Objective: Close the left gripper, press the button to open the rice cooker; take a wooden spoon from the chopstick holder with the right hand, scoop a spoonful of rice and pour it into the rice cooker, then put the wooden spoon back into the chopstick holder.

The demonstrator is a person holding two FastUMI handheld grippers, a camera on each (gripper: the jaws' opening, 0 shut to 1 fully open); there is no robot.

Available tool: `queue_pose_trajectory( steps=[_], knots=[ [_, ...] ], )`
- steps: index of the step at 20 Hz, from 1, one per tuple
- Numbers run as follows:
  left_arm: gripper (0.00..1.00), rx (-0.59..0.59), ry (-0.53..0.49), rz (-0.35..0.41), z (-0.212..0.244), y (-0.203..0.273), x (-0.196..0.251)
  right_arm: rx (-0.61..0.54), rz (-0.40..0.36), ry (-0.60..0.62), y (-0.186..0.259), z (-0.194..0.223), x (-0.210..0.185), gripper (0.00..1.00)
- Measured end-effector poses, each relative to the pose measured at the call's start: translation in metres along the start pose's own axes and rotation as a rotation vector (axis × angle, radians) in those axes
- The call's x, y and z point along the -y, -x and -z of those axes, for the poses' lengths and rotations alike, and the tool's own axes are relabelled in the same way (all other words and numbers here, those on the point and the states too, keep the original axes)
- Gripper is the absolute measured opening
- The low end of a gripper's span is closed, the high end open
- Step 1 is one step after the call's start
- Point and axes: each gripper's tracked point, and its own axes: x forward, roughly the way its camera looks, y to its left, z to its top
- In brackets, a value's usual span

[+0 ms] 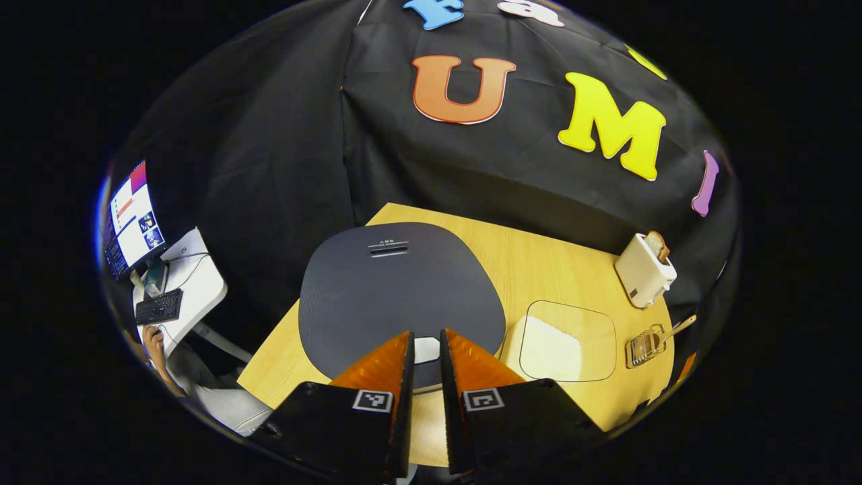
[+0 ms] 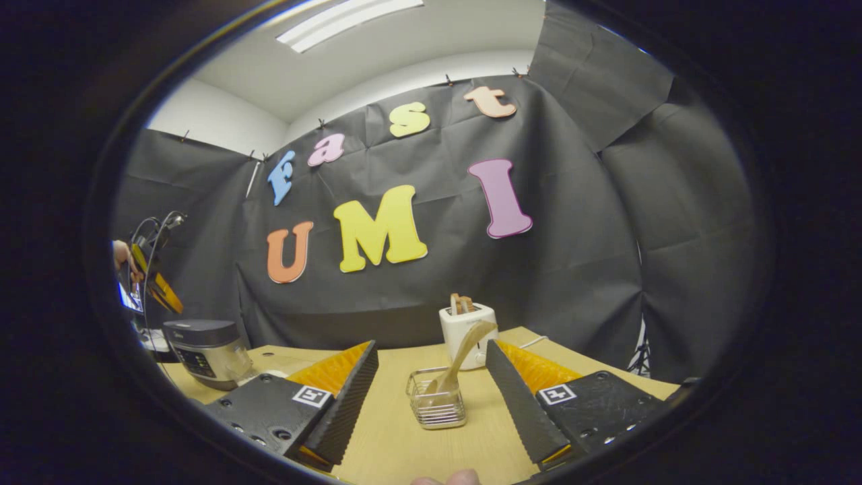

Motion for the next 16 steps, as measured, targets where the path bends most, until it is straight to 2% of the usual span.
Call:
queue_pose_trajectory(
  steps=[4, 6, 8, 10, 12, 15, 16],
  knots=[
    [0.08, -0.044, 0.013, -0.044, 0.006, -0.012, -0.006, -0.002, -0.001, -0.006, -0.002, 0.003, 0.005, 0.95],
    [0.04, -0.078, 0.013, -0.067, 0.015, -0.017, -0.010, -0.006, 0.005, -0.016, -0.004, 0.005, 0.011, 0.95],
    [0.03, -0.066, 0.003, -0.084, 0.014, -0.023, -0.013, -0.007, 0.010, -0.026, -0.006, 0.006, 0.014, 0.95],
    [0.03, -0.071, 0.037, -0.090, 0.020, -0.021, -0.010, -0.011, 0.010, -0.040, -0.008, 0.009, 0.016, 0.95],
    [0.04, -0.055, 0.015, -0.070, 0.024, -0.025, -0.011, -0.019, 0.001, -0.062, -0.011, 0.015, 0.013, 0.95],
    [0.03, -0.028, 0.046, -0.047, 0.021, -0.020, -0.012, -0.053, -0.011, -0.068, -0.016, 0.028, 0.010, 0.95],
    [0.07, -0.027, 0.054, -0.045, 0.019, -0.020, -0.012, -0.058, -0.017, -0.068, -0.017, 0.027, 0.009, 0.95]
  ],
)
